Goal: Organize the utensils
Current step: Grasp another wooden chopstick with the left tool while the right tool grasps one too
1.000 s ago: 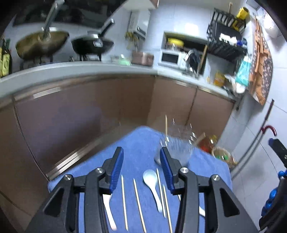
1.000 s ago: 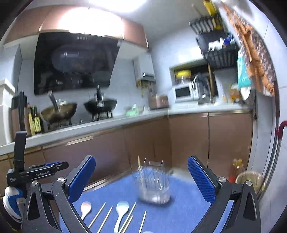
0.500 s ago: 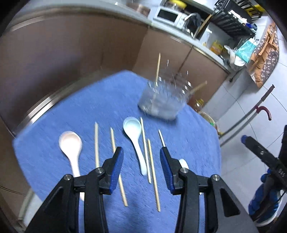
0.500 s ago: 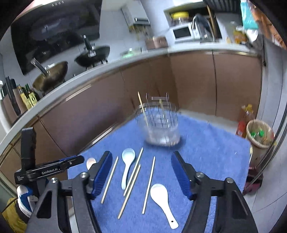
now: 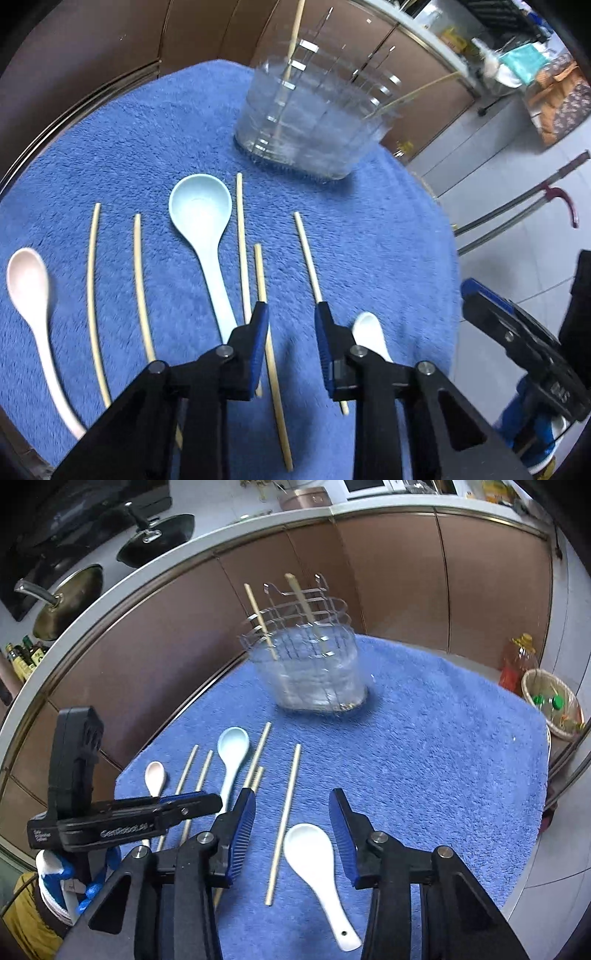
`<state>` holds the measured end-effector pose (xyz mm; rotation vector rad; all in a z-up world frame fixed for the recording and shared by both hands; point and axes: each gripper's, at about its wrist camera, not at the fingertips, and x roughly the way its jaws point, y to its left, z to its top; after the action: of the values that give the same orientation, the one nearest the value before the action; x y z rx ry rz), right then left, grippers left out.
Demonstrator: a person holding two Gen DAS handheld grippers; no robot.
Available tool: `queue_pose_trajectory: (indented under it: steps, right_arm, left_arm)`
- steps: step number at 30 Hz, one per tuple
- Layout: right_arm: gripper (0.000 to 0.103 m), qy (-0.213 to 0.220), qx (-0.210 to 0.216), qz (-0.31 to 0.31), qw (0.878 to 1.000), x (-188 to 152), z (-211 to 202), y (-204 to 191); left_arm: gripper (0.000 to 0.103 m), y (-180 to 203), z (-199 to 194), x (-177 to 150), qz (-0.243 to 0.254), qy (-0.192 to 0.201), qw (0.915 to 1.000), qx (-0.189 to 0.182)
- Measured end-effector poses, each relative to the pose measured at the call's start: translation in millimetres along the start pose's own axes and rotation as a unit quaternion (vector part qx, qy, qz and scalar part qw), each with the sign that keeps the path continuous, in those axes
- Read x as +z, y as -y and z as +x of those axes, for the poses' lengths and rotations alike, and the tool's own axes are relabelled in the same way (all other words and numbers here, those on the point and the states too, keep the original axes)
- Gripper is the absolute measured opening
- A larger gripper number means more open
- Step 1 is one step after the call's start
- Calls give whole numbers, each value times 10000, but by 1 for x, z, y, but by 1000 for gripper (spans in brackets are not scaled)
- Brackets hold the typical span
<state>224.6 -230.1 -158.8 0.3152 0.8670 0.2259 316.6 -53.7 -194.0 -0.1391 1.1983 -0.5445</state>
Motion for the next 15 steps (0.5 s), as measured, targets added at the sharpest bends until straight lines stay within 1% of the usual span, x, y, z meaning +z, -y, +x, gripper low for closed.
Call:
queue_pose_trajectory:
  steps: [2,4,7,10,15]
  right_arm:
    - [39,-51,-15,22,10000,0,4,6]
    - [39,-96,-17,46,9999,0,7,12]
    - [39,-149,-4,59,9999,1,12,18]
    - [39,-205,6,42,9998,1,18,21]
    - [39,-292,25,14,9996,-1,25,22]
  left_arm:
    - [20,0,10,5,-7,-95,9999,125]
    - [14,-2,20,9,-26,-190,9996,224]
    - [9,-3,33,13,-51,-294,9989,360]
    - [8,-5,44,16,-84,-371,9981,492]
    - [6,-7,59,19,-116,-476,9970,605]
